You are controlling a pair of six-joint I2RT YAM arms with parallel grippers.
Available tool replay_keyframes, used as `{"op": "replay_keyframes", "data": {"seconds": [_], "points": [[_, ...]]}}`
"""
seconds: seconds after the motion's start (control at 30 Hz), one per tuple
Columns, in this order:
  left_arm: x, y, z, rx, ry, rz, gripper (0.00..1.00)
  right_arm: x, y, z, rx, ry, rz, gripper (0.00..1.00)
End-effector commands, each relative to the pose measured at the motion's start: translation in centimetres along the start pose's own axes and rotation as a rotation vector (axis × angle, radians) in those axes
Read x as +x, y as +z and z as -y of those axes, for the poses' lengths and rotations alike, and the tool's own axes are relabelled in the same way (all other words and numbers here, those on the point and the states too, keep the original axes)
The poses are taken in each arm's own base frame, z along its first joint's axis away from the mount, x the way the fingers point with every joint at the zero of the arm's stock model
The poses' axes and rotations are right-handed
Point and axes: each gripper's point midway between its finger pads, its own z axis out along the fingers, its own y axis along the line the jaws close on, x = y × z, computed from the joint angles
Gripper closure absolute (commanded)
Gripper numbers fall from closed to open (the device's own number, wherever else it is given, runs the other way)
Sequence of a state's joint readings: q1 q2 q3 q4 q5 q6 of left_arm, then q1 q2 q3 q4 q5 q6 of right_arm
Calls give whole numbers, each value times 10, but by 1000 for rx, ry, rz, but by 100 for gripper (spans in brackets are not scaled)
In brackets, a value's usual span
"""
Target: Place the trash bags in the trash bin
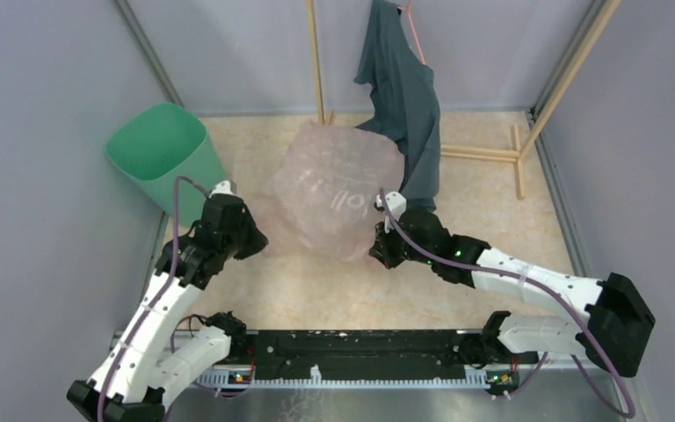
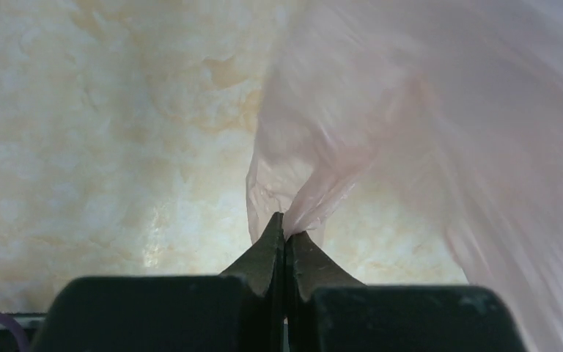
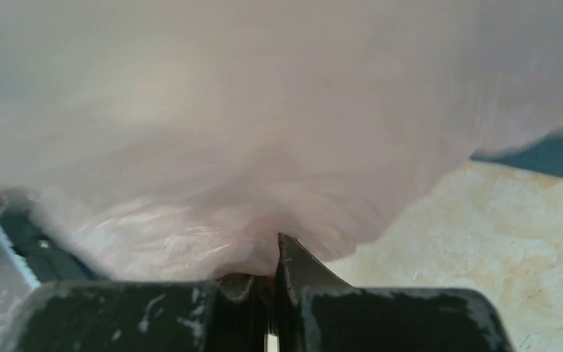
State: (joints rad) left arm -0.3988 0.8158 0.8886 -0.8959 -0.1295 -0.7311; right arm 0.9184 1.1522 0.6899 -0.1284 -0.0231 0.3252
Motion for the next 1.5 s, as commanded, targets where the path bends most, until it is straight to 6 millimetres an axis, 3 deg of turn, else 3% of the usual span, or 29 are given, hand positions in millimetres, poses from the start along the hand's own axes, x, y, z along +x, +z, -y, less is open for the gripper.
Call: {"op": "replay_keyframes", "data": {"seconds": [0.0, 0.07, 0.17, 0.23, 0.27, 0.37, 0.47, 0.7, 0.83, 1.0, 1.07, 1.2, 1.4, 1.47], "points": [[-76, -79, 56, 229, -37, 241, 100, -134, -67, -45, -120, -47, 372, 100], [-104, -115, 78, 313, -34, 316, 100, -169, -98, -54, -127, -57, 467, 100], [-138, -165, 112, 439, 10, 393, 100, -206, -138, -64, -140, -90, 561, 100], [-147, -177, 119, 474, 22, 433, 100, -215, -151, -65, -132, -107, 600, 100], [-147, -172, 116, 464, 10, 450, 100, -216, -150, -60, -110, -95, 619, 100], [-126, -131, 103, 396, -38, 362, 100, -202, -126, -53, -93, -72, 571, 100], [-104, -112, 120, 484, -30, 253, 100, -188, -106, -61, -151, -76, 502, 100], [-83, -103, 177, 761, -9, 76, 100, -180, -80, -76, -253, -57, 495, 100], [-71, -87, 198, 781, -34, 6, 100, -184, -66, -82, -278, -56, 478, 100], [-64, -80, 217, 768, -19, 21, 100, -195, -69, -97, -353, -34, 506, 99], [-62, -74, 219, 757, -19, 7, 100, -194, -69, -99, -372, -4, 511, 95], [-62, -71, 221, 752, -13, 9, 100, -189, -71, -111, -426, -1, 483, 74], [-65, -71, 214, 723, -14, 34, 100, -191, -81, -116, -409, 18, 523, 33], [-64, -74, 215, 735, -12, 29, 100, -190, -71, -116, -379, 36, 502, 28]]}}
